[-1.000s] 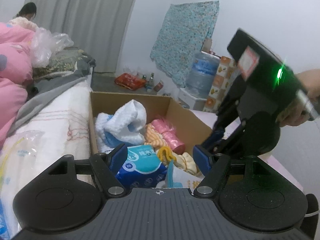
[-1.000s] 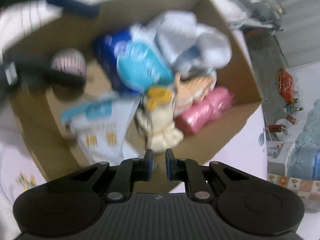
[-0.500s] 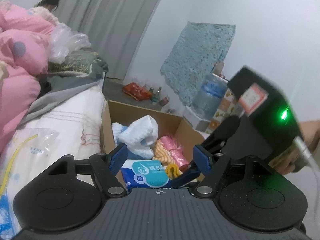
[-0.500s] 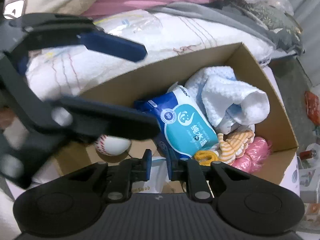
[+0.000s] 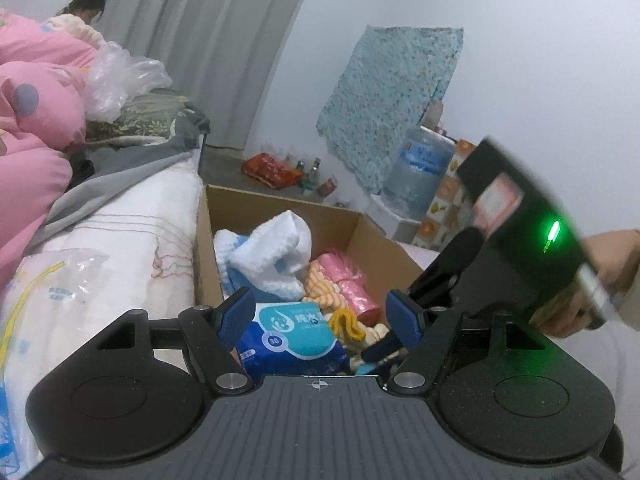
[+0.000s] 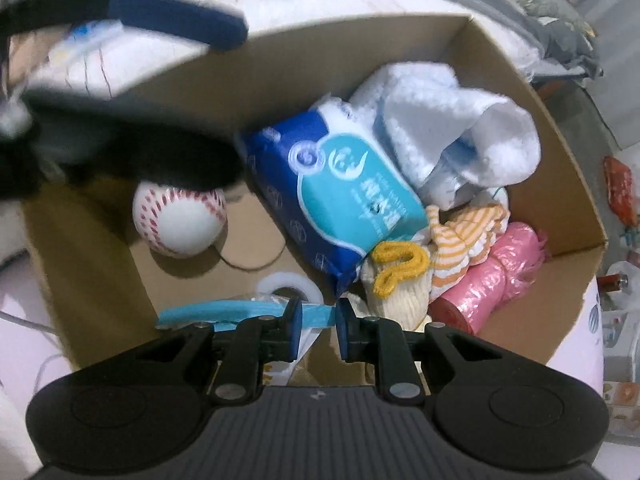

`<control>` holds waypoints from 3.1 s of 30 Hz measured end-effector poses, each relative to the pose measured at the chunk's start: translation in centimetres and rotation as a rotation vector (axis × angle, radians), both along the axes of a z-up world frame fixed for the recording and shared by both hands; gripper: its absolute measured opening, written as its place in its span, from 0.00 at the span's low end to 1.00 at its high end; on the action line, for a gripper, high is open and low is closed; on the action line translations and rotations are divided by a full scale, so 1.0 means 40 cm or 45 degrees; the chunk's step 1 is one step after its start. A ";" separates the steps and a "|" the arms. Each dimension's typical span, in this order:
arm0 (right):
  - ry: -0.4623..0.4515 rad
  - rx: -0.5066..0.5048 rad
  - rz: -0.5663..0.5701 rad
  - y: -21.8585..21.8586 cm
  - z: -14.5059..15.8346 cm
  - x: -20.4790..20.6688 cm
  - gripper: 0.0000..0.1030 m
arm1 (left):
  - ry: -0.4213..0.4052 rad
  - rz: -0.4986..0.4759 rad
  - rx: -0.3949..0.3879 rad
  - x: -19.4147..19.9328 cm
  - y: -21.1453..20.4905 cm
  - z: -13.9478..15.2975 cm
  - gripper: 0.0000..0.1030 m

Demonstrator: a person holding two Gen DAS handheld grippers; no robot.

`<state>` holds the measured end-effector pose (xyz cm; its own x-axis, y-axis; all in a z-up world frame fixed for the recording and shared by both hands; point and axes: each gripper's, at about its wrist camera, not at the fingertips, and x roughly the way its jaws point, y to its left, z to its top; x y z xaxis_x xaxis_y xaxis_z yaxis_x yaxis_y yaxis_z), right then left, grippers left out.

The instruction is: Organize soft objects

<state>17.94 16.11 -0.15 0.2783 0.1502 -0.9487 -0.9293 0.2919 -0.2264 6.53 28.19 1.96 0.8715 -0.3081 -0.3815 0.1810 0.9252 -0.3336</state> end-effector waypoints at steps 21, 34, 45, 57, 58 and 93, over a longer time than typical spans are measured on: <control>-0.036 0.901 -0.624 -0.287 0.074 -0.090 0.27 | 0.025 0.023 0.388 -0.036 -0.153 -0.004 0.96; -0.442 1.137 -0.788 -0.398 0.076 -0.245 0.34 | 0.062 0.226 0.461 -0.064 -0.186 -0.003 1.00; -0.430 1.198 -0.753 -0.426 0.040 -0.329 0.34 | 0.189 0.355 0.600 -0.087 -0.264 0.015 1.00; -0.482 1.168 -0.812 -0.451 0.069 -0.363 0.34 | 0.168 0.343 0.537 -0.172 -0.264 0.017 1.00; -0.495 1.160 -0.815 -0.451 0.071 -0.369 0.34 | 0.154 0.335 0.535 -0.177 -0.262 0.014 1.00; -0.654 1.058 -0.864 -0.495 0.051 -0.429 0.34 | 0.226 0.310 0.472 -0.207 -0.308 -0.007 1.00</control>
<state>0.79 -3.71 1.90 0.8576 0.3417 -0.3845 -0.3838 0.9227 -0.0358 -1.77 15.87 1.70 0.8130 0.0818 -0.5765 -0.0854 0.9961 0.0210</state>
